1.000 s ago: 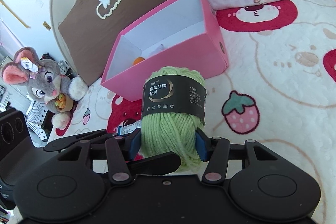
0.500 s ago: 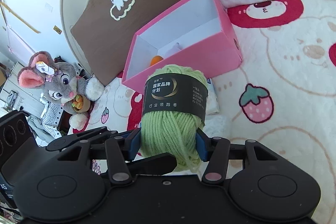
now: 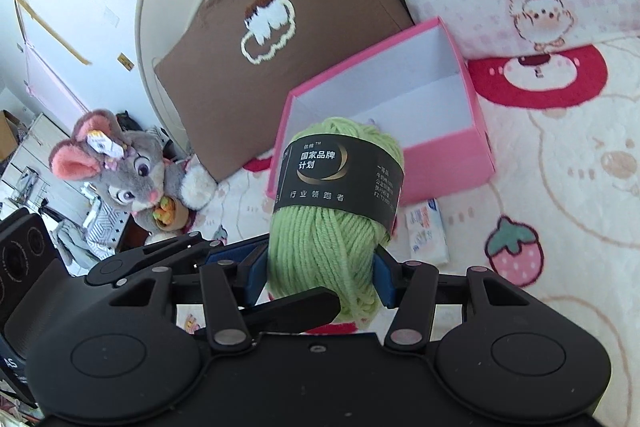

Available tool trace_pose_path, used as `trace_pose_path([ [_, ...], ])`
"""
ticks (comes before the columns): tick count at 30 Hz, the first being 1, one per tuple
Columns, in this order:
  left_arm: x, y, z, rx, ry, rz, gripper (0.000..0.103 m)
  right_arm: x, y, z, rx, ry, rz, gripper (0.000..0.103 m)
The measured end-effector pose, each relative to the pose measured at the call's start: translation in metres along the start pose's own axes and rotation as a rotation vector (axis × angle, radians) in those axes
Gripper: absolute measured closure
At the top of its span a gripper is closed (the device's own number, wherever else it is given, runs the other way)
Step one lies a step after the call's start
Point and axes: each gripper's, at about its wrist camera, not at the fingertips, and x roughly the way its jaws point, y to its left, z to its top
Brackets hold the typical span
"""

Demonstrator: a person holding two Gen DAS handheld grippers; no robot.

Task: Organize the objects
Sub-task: 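Lift the yarn ball with the left tool and carry it into the box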

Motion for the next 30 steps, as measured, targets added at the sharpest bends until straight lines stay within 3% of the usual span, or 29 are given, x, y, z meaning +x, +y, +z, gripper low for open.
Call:
trace_pose_path([
  [6,0.005,0.024,0.04,0.025,-0.03,0.009,0.051,0.008,0.013,0.046,-0.035,-0.01,-0.002,0.045],
  [13,0.043,0.063,0.064,0.005,-0.053,0.028,0.047,0.046,0.004,0.095,-0.046,0.034,-0.026,0.045],
  [20,0.089,0.104,0.062,-0.086,-0.071,0.048,0.047,0.091,-0.009,0.124,-0.074,0.083,-0.095,0.045],
  [26,0.125,0.117,0.053,-0.098,-0.09,0.083,0.047,0.12,-0.022,0.132,-0.059,0.106,-0.157,0.045],
  [30,0.139,0.131,0.042,-0.139,-0.101,0.045,0.047,0.137,-0.033,0.135,-0.058,0.133,-0.193,0.046],
])
